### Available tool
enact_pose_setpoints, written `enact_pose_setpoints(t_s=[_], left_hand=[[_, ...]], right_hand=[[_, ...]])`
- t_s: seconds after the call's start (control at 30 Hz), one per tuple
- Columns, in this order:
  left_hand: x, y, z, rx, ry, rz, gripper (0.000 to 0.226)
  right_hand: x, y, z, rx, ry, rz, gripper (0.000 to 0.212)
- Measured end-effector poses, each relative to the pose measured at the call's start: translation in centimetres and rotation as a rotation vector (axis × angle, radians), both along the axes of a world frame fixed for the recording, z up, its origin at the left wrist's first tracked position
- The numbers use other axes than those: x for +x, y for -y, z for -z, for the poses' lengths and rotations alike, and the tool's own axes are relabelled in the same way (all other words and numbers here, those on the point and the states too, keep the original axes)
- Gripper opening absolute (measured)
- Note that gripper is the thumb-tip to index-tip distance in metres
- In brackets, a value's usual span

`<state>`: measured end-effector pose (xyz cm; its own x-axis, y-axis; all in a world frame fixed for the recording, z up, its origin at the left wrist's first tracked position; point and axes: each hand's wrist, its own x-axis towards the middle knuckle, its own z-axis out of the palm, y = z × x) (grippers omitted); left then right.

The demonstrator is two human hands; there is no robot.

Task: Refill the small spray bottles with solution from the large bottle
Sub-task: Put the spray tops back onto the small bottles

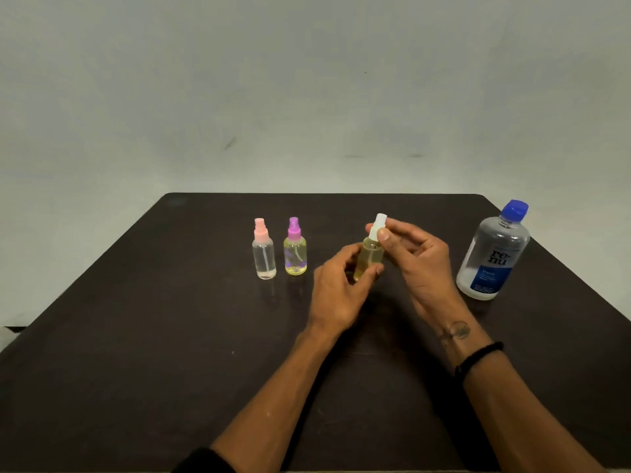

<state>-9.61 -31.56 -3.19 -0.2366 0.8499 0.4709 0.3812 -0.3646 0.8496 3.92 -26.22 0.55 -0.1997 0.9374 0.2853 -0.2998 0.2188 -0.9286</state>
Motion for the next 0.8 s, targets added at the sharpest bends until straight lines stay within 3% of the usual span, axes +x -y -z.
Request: enact_pose_setpoints(t_s=[0.2,0.47,0.8], left_hand=[[-1.7,1.9,0.2,0.063,0.117,-0.268,0.037],[-2.5,2.7,0.5,0.037,0.106,-0.441,0.043],[-2.7,3.0,0.4,0.003,0.112,-0.505,0.013]], right_hand=[[-3.3,0.2,-0.5,0.236,0.365,0.000,0.047],[-7.1,-0.4,0.6,0.272,0.476,0.120,0.043],[-8.0,0.3,1.4,0.267,0.528,0.132,0.054]])
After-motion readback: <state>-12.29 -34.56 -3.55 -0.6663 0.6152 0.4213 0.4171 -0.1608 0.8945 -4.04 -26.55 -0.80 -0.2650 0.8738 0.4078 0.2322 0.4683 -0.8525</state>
